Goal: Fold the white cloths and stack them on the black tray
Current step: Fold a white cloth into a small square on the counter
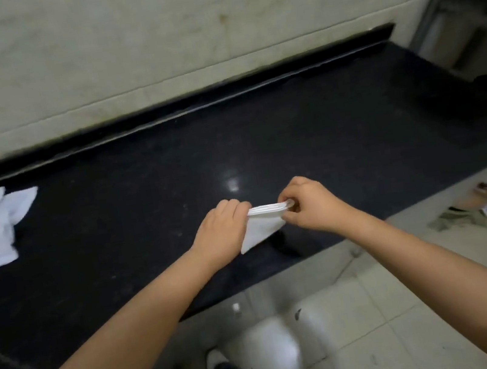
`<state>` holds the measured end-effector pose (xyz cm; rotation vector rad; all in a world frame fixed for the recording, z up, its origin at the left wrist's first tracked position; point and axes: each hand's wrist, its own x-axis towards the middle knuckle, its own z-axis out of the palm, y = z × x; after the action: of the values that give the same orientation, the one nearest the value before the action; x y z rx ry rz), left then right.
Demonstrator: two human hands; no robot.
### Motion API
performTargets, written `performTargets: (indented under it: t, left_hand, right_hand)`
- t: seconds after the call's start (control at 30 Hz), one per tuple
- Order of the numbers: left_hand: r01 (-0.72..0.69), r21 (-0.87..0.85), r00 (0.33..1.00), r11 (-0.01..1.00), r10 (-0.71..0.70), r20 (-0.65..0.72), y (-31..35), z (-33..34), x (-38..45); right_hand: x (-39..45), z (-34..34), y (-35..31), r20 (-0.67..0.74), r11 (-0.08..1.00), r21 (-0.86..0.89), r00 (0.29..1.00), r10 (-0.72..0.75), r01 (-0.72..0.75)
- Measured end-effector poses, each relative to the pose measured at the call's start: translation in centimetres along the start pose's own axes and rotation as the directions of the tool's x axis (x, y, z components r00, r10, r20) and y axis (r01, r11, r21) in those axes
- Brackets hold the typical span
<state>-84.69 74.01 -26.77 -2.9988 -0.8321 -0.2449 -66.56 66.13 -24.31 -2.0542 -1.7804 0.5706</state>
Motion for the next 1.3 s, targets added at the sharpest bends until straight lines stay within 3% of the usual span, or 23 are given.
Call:
performTargets:
  t: [0.17, 0.33, 0.5, 0.73, 0.97, 1.13, 1.3]
  left_hand:
    - [-0.092, -0.177, 0.994, 0.98, 0.099, 0.035, 11.7, -3.0, 9.4]
    - [-0.248, -0.249, 0.969, 0.936, 0.24, -0.063, 19.8, -4.5, 18.7]
    - [-0.463, -0.126, 0.869, 0.877, 0.422, -0.257, 26.8, -6.2, 28.7]
    - [-0.533, -0.015, 0.797, 0.846, 0.497, -0.342, 34.6, -7.4, 46.7]
    - [-0.465, -0.045, 0.849, 0.884, 0.43, -0.308, 40.8, -11.1, 65.4]
    - [-0.352, 0.021, 0.885, 0.936, 0.34, -0.317, 44.5, -12.9, 76.0]
    - [-0.201, 0.057, 0.929, 0.978, 0.209, -0.305, 47.0, -12.6, 84.9]
  right_hand:
    - [-7.3, -8.8, 8.7, -0.19, 0.952, -0.265, 0.977, 0.102, -0.151]
    - [-12.5, -18.1, 15.8, -0.316, 0.862, -0.479, 0.949, 0.008, -0.166]
    - [-14.6, -26.7, 23.0, -0.413, 0.821, -0.494, 0.908, 0.068, -0.286]
    - [-11.1, -39.0, 36.2, -0.497, 0.819, -0.444, 0.861, 0.113, -0.363]
    - [-5.0, -53.7, 47.0, -0.506, 0.828, -0.435, 0.857, 0.1, -0.353]
    - [-0.4, -61.7, 54.3, -0.58, 0.84, -0.408, 0.812, 0.064, -0.358]
    - [5.2, -67.9, 61.5, -0.573, 0.86, -0.409, 0.819, 0.018, -0.305]
